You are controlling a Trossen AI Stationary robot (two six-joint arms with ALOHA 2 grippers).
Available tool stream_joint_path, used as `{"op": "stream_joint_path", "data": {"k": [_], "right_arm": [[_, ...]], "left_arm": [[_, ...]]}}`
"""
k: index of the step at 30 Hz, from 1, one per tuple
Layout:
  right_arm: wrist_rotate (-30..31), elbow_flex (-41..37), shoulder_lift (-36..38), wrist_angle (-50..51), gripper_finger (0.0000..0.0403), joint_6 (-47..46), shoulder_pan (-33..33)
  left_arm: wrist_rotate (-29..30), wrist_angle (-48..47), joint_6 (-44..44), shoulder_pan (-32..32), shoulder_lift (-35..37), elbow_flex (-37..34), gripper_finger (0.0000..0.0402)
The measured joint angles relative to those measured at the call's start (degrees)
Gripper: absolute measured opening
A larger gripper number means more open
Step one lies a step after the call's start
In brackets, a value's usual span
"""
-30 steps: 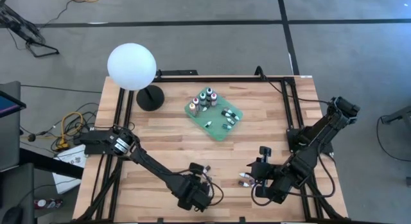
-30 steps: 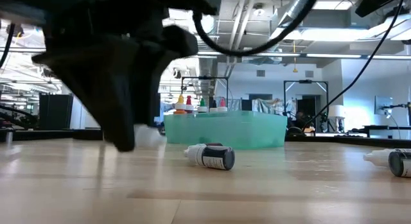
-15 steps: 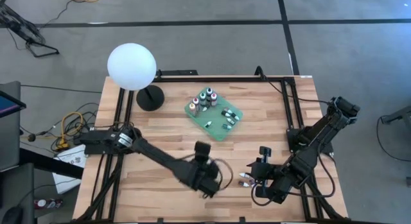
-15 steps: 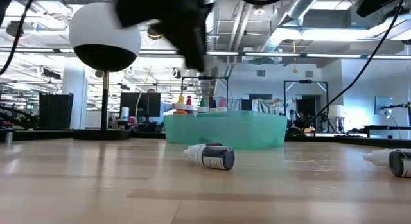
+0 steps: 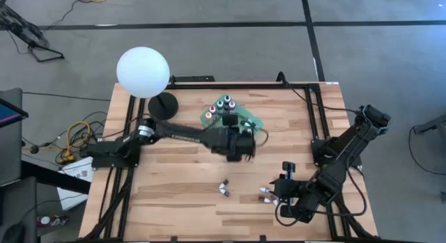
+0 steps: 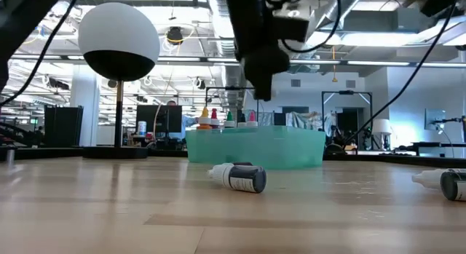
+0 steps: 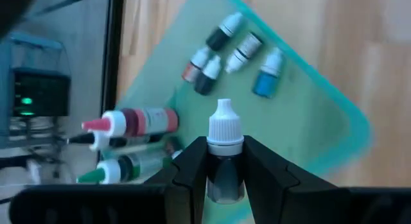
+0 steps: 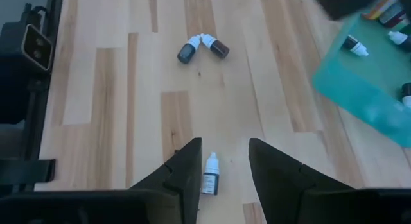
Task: Pick & Place food coloring
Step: Put the small black food coloring bottle into the green bin
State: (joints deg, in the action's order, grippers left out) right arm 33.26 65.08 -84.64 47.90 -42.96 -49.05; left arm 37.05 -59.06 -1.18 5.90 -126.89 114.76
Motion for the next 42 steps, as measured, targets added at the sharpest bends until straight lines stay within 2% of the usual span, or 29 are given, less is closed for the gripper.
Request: {"op": "stream_joint_path", "data": {"k": [9, 14, 20, 28, 32, 42], "right_arm": [[0.04, 0.00, 0.00, 0.03, 0.0121, 1.38, -2.43], [0.25, 0.00, 0.00, 0.82, 0.0121, 1.49, -4.72], [3.44, 0.00, 0.00, 3.06, 0.0121, 1.60, -7.22], [4.26, 0.00, 0.02, 3.02, 0.0121, 1.42, -7.57], [4.24, 0.00, 0.02, 2.89, 0.0121, 1.42, -7.57], [4.26, 0.00, 0.02, 2.86, 0.0121, 1.40, -7.57]], "left_arm": [[-16.63, 13.83, 6.23, -7.83, 0.00, 0.00, 0.0080], [-23.37, 16.32, 8.18, -11.20, 0.00, 0.00, 0.0080], [-30.24, 16.72, 8.15, -14.47, 0.01, 0.00, 0.0080], [-34.81, 23.20, 8.15, -15.31, -0.66, -1.05, 0.0080], [-36.70, 23.54, 7.75, -15.33, -0.72, -1.29, 0.0080], [-36.20, 22.20, 6.72, -15.35, -0.74, -3.64, 0.0080]]}}
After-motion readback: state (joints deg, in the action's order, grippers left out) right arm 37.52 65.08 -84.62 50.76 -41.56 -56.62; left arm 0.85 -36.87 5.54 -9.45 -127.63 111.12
